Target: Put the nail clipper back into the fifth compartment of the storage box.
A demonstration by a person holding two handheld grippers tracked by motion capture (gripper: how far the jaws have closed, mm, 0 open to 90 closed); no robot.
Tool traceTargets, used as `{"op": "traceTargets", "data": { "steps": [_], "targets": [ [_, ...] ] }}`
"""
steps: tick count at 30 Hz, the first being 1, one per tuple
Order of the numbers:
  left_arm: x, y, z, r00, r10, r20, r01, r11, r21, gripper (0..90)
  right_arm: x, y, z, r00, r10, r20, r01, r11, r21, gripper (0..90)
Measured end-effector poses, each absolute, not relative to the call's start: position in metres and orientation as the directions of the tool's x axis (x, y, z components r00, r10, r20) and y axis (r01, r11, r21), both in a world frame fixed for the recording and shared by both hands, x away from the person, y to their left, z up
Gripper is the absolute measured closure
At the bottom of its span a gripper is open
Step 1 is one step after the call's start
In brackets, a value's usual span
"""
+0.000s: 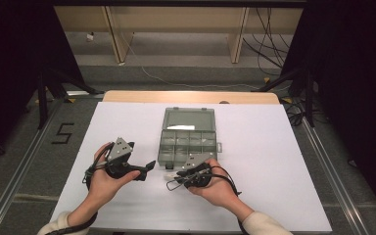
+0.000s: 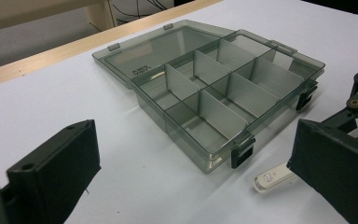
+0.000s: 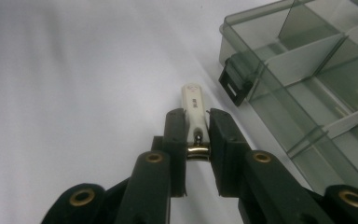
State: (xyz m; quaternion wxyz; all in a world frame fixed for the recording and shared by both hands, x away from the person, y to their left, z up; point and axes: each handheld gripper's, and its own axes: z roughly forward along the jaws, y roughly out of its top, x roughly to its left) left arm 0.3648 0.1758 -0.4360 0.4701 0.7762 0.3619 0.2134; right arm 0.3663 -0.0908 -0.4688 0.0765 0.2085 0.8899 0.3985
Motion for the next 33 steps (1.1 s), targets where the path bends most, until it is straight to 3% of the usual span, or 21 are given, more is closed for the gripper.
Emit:
{"op": "traceTargets", "data": {
  "steps": [33],
  "targets": [
    [0.364, 0.176, -0.436, 0.64, 0.769, -0.009, 0.362, -0.291, 0.886, 0.6, 0.374, -0.094, -0.433, -0.884, 0.466, 0.02, 0.291, 0.517, 0.805, 78.0]
  ]
}}
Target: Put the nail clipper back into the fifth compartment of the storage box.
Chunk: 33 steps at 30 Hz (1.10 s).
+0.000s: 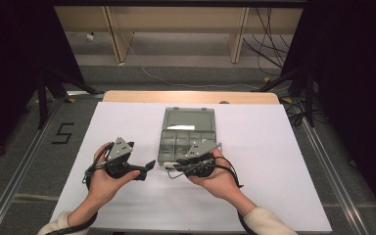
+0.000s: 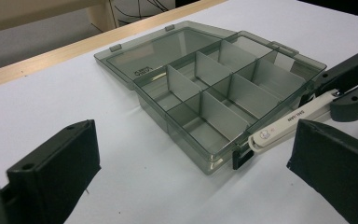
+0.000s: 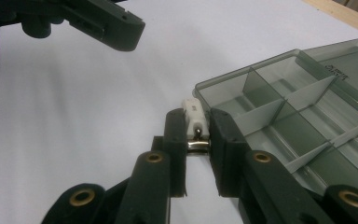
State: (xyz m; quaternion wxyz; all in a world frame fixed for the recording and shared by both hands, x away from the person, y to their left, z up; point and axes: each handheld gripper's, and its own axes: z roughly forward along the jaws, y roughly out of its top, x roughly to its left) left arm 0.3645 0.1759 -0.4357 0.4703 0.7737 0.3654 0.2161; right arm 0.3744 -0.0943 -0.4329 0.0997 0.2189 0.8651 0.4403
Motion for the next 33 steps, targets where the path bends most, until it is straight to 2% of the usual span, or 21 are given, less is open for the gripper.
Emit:
{"op": "traceTargets", "data": {
  "steps": [33],
  "targets": [
    [0.364, 0.176, -0.436, 0.643, 0.766, -0.014, 0.363, -0.288, 0.886, 0.7, 0.398, -0.086, -0.43, -0.862, 0.506, 0.028, 0.313, 0.488, 0.815, 78.0]
  ]
}}
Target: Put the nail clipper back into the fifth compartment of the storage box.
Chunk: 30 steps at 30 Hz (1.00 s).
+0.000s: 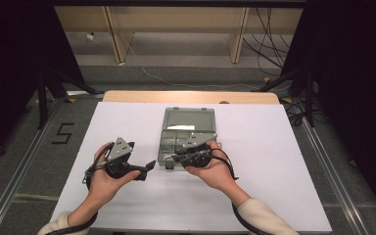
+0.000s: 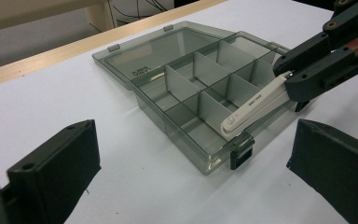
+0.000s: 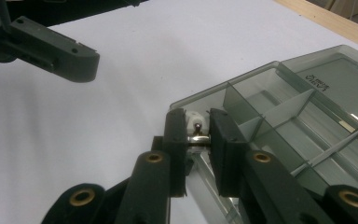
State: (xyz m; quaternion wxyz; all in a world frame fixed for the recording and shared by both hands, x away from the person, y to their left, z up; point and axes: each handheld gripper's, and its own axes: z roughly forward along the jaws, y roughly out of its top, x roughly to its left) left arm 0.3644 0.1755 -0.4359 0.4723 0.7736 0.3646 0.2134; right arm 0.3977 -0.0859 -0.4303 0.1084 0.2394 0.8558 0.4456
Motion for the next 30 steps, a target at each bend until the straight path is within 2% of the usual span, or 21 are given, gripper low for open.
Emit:
{"op": "traceTargets", "data": {
  "steps": [30],
  "targets": [
    [0.364, 0.176, -0.436, 0.643, 0.766, -0.015, 0.362, -0.287, 0.887, 0.7, 0.415, -0.071, -0.429, -0.845, 0.534, 0.004, 0.313, 0.488, 0.815, 78.0]
  ]
}}
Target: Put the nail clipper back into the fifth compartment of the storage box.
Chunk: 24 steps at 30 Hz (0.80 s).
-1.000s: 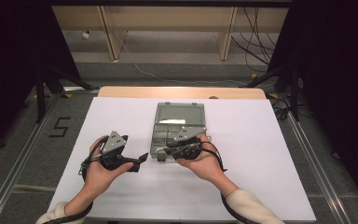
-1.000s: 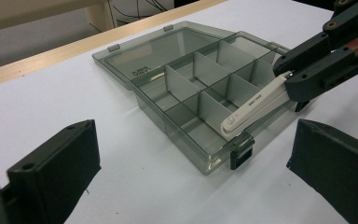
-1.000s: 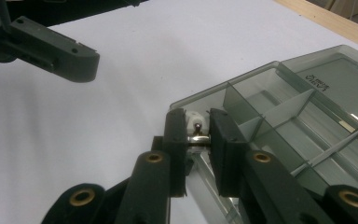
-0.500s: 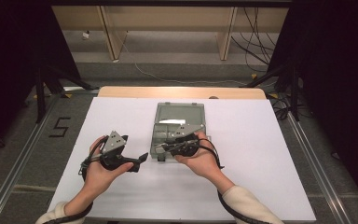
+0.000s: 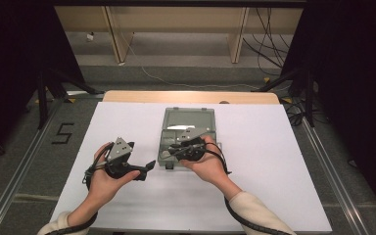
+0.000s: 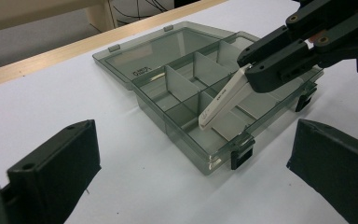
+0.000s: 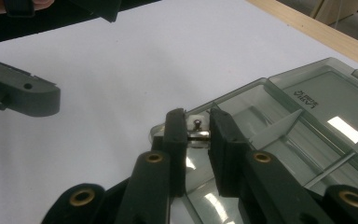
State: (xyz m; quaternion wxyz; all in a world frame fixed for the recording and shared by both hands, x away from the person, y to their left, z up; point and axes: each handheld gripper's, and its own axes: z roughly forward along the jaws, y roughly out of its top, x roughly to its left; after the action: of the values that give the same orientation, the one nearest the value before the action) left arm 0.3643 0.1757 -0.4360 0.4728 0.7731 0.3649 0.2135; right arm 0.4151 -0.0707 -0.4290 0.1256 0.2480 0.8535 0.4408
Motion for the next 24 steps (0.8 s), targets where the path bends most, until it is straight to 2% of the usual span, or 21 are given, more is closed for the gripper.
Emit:
{"op": "traceTargets", "data": {
  "steps": [24],
  "targets": [
    [0.364, 0.176, -0.436, 0.642, 0.766, -0.012, 0.36, -0.287, 0.888, 0.8, 0.424, -0.059, -0.437, -0.84, 0.541, -0.027, 0.308, 0.518, 0.798, 77.9]
  ]
}}
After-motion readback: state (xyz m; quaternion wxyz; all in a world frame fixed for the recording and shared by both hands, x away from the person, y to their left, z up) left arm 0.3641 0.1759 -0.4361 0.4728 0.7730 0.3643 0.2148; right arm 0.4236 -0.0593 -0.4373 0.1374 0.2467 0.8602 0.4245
